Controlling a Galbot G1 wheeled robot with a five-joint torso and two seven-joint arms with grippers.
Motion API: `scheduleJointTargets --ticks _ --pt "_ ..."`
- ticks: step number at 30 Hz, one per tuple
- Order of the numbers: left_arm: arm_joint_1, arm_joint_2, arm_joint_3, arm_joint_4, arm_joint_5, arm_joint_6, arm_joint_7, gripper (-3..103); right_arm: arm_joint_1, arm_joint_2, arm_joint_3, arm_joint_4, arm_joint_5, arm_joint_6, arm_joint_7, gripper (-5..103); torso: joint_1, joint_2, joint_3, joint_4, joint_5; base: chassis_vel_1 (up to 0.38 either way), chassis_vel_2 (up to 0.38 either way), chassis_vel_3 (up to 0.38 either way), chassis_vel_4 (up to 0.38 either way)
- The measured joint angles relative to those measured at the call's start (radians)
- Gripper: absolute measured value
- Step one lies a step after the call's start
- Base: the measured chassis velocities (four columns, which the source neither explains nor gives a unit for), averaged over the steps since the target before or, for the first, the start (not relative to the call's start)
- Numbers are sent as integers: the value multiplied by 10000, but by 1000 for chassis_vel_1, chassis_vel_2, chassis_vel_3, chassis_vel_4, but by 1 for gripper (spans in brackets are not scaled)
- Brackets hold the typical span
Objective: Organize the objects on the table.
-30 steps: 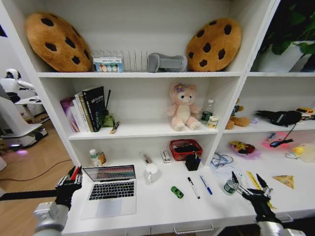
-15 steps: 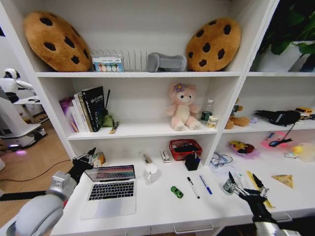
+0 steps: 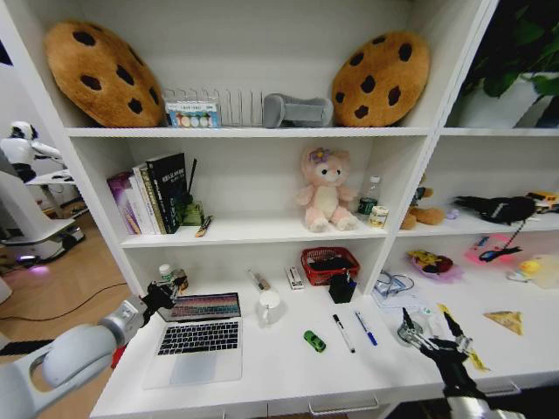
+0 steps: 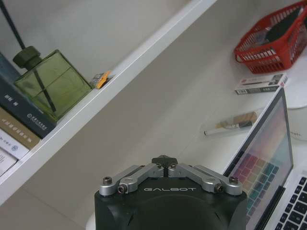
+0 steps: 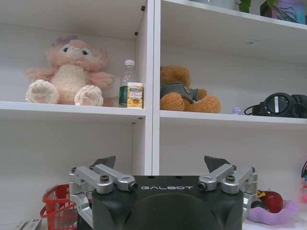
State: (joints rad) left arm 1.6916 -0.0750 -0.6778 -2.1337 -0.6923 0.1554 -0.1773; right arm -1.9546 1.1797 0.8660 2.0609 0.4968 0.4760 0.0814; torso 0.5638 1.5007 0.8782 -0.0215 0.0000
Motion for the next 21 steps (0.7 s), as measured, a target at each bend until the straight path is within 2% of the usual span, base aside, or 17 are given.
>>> scheduleJointTargets --ticks 5,8,10,13,14,16,18,20,21 --pt "171 1234 244 247 -311 -211 186 0 6 160 -89 -123 -30 119 0 100 0 0 0 0 1 0 0 0 0" --pt "197 1439 600 201 -277 -218 190 0 6 176 -99 -185 -30 186 1 100 0 0 0 1 0 0 0 0 0" --pt "199 1679 1257 81 48 -232 181 0 10 187 -95 -243 11 249 8 100 -1 0 0 4 -1 0 0 0 0" --pt "162 1827 1629 -67 202 -247 111 0 32 188 -73 -260 24 263 19 100 -1 3 -3 9 11 0 0 0 0" --pt "112 1948 2031 -298 281 -236 99 0 56 191 -34 -262 30 264 50 100 -4 5 -3 14 12 0 0 0 0" --pt "-6 2059 2536 -707 330 -236 49 0 74 202 40 -261 51 261 102 100 -2 3 -1 0 -16 0 0 0 0" --pt "-29 2068 2639 -814 337 -224 4 0 74 209 60 -261 57 257 117 100 -2 3 -1 -5 -16 0 0 0 0" --pt "-47 1957 3290 -1492 437 -36 -355 0 89 221 106 -323 73 255 156 100 -2 2 -1 -11 8 0 0 0 0" --pt "33 1730 3697 -1734 566 113 -611 0 103 221 108 -369 80 256 174 100 -1 2 -1 -7 3 0 0 0 0"
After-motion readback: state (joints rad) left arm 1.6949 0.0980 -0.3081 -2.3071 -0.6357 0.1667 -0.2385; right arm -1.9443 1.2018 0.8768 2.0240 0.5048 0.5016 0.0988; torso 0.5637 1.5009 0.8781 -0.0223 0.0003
